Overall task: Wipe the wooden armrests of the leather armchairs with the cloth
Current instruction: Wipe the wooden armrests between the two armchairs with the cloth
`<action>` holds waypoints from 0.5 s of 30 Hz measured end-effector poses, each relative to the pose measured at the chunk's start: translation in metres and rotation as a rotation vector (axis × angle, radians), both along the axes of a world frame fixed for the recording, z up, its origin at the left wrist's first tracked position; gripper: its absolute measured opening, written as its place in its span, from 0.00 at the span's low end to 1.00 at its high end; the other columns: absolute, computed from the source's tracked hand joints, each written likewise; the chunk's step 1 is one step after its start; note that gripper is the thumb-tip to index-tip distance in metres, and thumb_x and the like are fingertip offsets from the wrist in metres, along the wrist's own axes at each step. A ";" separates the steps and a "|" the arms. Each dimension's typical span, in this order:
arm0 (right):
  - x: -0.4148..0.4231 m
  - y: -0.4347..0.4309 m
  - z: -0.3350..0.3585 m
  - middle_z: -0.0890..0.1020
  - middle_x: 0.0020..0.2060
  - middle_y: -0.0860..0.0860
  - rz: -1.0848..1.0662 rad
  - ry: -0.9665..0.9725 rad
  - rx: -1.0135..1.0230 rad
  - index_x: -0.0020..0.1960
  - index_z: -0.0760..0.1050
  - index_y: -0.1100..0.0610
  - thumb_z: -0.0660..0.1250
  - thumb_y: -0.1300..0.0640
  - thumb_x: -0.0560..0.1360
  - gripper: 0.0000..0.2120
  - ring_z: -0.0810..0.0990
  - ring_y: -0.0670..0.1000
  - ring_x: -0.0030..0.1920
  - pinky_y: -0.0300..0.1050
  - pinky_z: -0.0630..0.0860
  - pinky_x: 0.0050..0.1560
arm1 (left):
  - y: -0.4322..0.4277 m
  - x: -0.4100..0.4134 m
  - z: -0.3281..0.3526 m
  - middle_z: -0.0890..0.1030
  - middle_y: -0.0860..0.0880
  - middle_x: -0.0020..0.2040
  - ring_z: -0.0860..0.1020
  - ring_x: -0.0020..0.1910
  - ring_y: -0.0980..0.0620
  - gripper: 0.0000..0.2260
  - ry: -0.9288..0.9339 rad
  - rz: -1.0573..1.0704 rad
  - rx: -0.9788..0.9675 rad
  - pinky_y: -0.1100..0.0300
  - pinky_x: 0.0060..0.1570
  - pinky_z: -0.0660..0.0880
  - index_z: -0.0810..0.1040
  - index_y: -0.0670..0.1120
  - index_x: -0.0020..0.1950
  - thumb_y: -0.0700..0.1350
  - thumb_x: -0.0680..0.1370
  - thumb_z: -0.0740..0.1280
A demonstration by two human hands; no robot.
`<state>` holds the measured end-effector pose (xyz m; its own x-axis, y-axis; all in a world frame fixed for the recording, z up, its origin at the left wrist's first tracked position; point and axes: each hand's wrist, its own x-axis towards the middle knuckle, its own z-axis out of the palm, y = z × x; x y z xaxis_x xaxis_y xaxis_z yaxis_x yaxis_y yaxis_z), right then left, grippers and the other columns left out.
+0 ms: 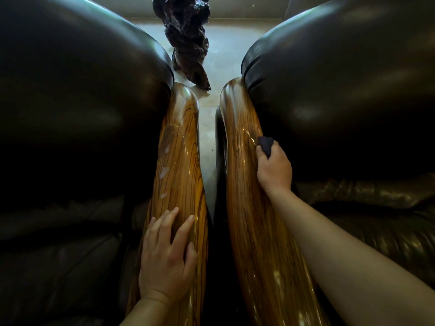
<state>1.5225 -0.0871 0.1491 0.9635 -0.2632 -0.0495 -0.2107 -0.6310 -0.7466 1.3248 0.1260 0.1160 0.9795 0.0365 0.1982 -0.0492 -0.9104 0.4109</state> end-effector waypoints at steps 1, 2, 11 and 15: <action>0.001 0.003 0.000 0.71 0.74 0.54 0.059 -0.013 -0.098 0.76 0.67 0.55 0.60 0.48 0.83 0.23 0.67 0.55 0.76 0.54 0.64 0.75 | 0.000 0.000 0.000 0.69 0.44 0.71 0.66 0.72 0.43 0.22 0.000 -0.001 0.001 0.37 0.71 0.62 0.72 0.50 0.69 0.49 0.76 0.58; -0.004 0.004 -0.001 0.67 0.77 0.53 0.137 -0.041 -0.183 0.78 0.65 0.55 0.61 0.50 0.83 0.25 0.62 0.54 0.78 0.52 0.59 0.77 | 0.000 0.000 0.000 0.69 0.44 0.71 0.66 0.72 0.43 0.22 0.001 0.000 0.003 0.37 0.71 0.62 0.72 0.50 0.69 0.49 0.76 0.58; -0.070 -0.032 0.005 0.81 0.60 0.53 0.459 -0.220 -0.438 0.65 0.78 0.58 0.72 0.53 0.76 0.19 0.77 0.55 0.60 0.57 0.75 0.60 | -0.002 0.001 0.008 0.69 0.44 0.71 0.65 0.72 0.43 0.22 0.050 0.010 -0.010 0.39 0.72 0.59 0.74 0.50 0.69 0.51 0.75 0.58; -0.070 -0.022 0.008 0.77 0.56 0.49 0.540 -0.214 -0.500 0.64 0.76 0.50 0.67 0.41 0.76 0.20 0.74 0.52 0.56 0.50 0.72 0.56 | -0.001 0.000 0.009 0.69 0.44 0.71 0.64 0.72 0.43 0.22 0.052 0.006 -0.018 0.43 0.74 0.55 0.74 0.50 0.68 0.51 0.75 0.58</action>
